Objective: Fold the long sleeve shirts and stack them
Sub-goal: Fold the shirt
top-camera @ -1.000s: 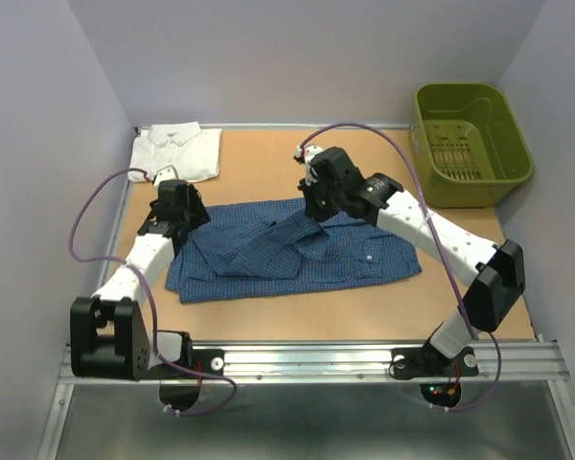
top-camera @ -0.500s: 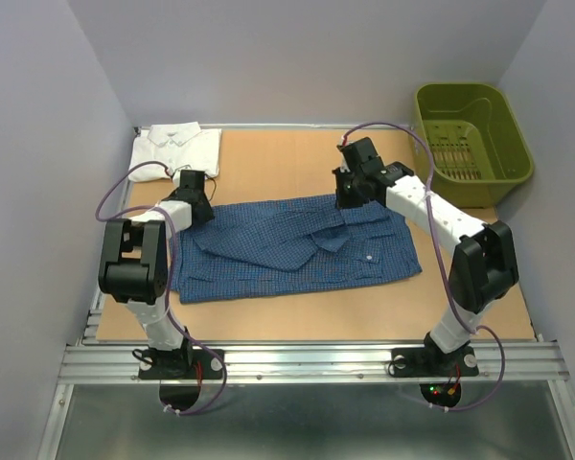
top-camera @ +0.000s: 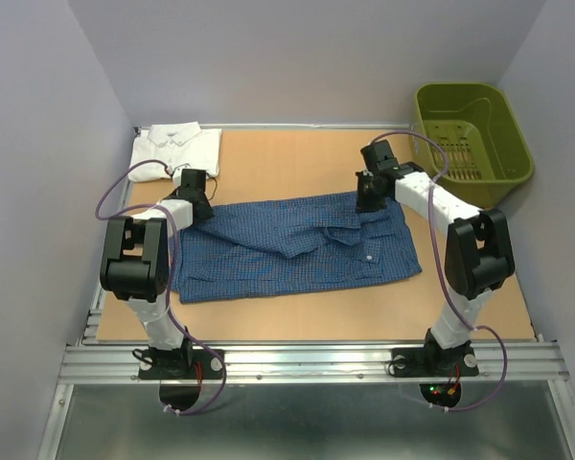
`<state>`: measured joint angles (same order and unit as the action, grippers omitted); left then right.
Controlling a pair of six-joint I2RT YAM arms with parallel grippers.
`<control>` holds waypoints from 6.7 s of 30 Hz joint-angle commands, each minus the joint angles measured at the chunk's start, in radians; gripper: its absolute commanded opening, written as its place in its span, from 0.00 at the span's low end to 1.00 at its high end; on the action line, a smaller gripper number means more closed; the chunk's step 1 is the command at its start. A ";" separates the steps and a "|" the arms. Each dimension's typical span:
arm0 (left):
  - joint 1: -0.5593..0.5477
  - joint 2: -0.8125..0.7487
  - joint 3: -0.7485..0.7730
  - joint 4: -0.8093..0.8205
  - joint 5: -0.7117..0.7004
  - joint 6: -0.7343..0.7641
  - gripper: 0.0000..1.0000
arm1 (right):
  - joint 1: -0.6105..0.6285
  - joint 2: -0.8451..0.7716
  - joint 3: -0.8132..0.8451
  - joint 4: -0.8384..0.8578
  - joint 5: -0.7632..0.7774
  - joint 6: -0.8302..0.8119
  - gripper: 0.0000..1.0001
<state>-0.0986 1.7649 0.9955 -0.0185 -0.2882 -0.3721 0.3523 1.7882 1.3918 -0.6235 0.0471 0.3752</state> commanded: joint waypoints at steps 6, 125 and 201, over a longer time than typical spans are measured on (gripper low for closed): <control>-0.003 -0.110 -0.004 0.046 -0.052 -0.010 0.60 | -0.001 0.094 0.108 0.033 0.026 0.024 0.37; -0.044 -0.119 -0.136 0.012 0.187 -0.313 0.29 | 0.369 0.356 -0.089 0.807 -0.796 0.265 0.57; -0.472 0.291 0.769 -0.306 -0.159 -0.132 0.93 | 0.461 -0.383 -0.317 -0.059 -0.115 -0.005 0.61</control>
<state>-0.6052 2.2299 1.8183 -0.2348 -0.2771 -0.4057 0.8085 1.4807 0.9783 -0.6632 -0.1947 0.3893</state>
